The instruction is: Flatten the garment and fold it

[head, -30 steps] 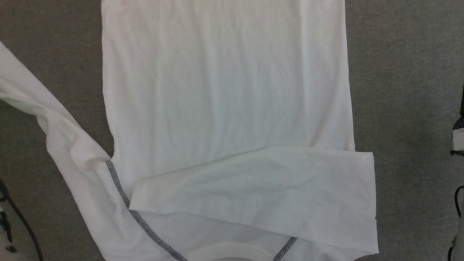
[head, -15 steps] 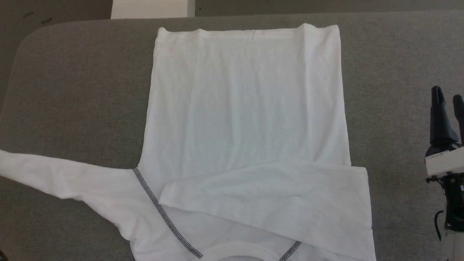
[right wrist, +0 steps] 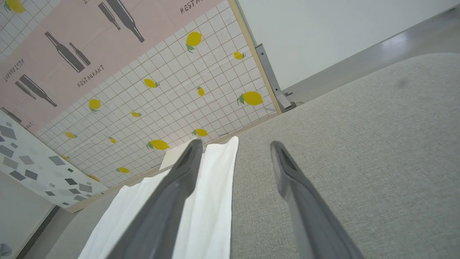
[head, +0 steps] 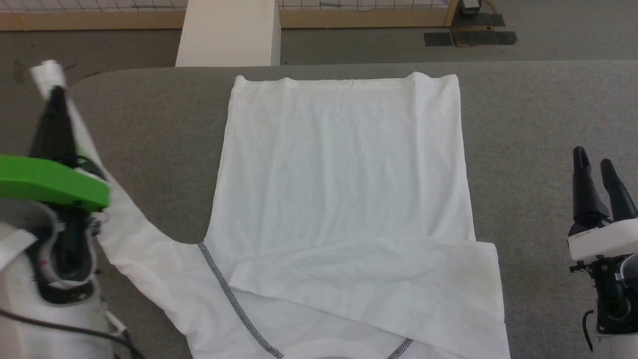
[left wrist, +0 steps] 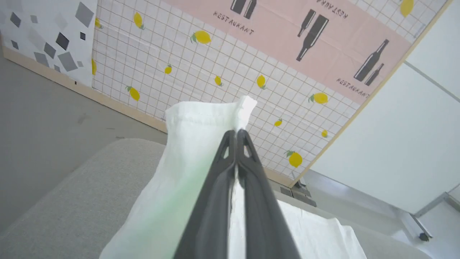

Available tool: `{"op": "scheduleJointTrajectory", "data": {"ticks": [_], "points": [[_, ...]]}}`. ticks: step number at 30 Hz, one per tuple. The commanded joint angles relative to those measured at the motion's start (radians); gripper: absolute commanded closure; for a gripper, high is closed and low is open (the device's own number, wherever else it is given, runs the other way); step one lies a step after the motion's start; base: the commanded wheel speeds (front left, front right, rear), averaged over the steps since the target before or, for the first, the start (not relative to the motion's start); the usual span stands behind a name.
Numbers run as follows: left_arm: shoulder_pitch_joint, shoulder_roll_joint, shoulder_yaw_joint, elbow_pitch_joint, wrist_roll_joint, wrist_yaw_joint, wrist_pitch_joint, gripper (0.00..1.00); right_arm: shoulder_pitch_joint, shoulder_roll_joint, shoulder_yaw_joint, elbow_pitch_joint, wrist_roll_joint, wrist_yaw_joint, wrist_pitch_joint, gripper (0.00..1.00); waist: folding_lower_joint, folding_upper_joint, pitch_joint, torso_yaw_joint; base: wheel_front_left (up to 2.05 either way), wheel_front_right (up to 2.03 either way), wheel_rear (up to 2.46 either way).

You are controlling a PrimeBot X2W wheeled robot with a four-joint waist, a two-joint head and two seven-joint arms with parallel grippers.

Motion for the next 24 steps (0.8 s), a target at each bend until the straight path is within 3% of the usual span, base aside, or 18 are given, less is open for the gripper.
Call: {"op": "scheduleJointTrajectory", "data": {"ticks": [1,4,8,17,24], "points": [[-0.006,-0.030,-0.048,-0.007,0.015,-0.009,0.005,1.00,0.011,0.001,0.005,0.005,0.008,-0.001,-0.011,0.00,0.0001,0.0000,-0.007,-0.002,0.00,0.00,0.00],[-0.018,-0.082,-0.199,0.006,0.038,-0.013,0.024,1.00,0.010,0.001,0.014,0.019,0.033,-0.001,-0.018,0.00,0.0001,0.0000,-0.014,-0.010,0.00,0.00,0.00],[-0.029,-0.108,-0.386,0.078,0.036,-0.018,0.025,1.00,0.002,0.001,0.035,0.028,0.045,-0.001,-0.020,0.00,0.0001,0.0000,-0.013,-0.033,0.00,0.00,0.00],[-0.098,-0.113,-0.848,0.300,-0.087,-0.020,-0.036,1.00,0.006,0.002,0.043,0.049,0.049,-0.001,-0.029,0.00,0.0001,0.0000,0.002,-0.104,0.00,0.00,0.00],[-0.136,-0.114,-1.108,0.455,-0.181,-0.018,-0.047,1.00,0.008,0.002,0.044,0.060,0.057,-0.001,-0.037,0.00,0.0001,0.0000,0.011,-0.136,0.00,0.00,0.00]]}}
